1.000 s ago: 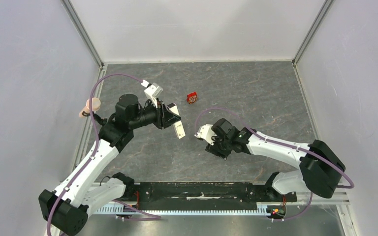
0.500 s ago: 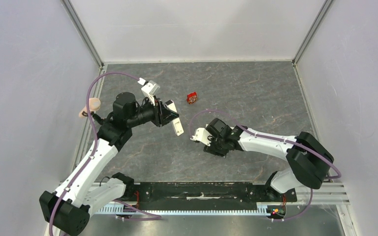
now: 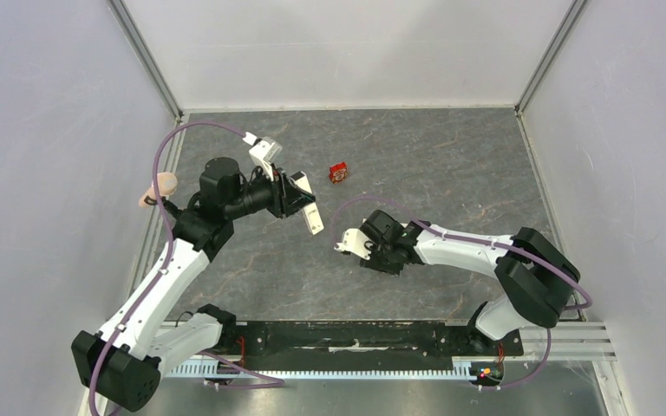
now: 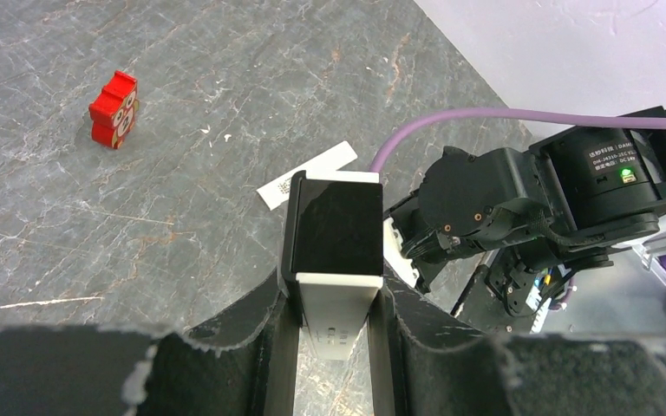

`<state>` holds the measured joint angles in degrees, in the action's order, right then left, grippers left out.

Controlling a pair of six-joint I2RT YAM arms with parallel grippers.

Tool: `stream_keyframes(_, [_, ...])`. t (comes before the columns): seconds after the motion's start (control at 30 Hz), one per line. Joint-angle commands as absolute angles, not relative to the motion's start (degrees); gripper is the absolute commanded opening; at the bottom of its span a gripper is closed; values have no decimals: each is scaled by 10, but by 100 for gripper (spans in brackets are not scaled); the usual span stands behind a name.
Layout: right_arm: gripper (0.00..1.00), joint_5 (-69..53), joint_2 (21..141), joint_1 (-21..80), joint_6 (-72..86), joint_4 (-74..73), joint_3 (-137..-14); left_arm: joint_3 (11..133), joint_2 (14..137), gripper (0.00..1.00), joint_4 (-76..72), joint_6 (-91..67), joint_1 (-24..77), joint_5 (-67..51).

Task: Load the batteries into the remote control
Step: Pick up the battery from the center of the board, then load the battery into the remote control.

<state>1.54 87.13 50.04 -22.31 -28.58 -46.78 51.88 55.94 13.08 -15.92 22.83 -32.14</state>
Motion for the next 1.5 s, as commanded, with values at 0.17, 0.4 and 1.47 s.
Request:
stream_keyframes(0.17, [19,15,897,503,-197,-273,-500,544,562,2,90,-139,222,-333])
stream_keyframes(0.4, [13,2,834,500,-142,-217,-509,515,546,2,47,-177,221,-307])
stream_keyframes(1.47, [18,-129,620,524,105,127,-573,459,587,2,-281,-533,222,-382])
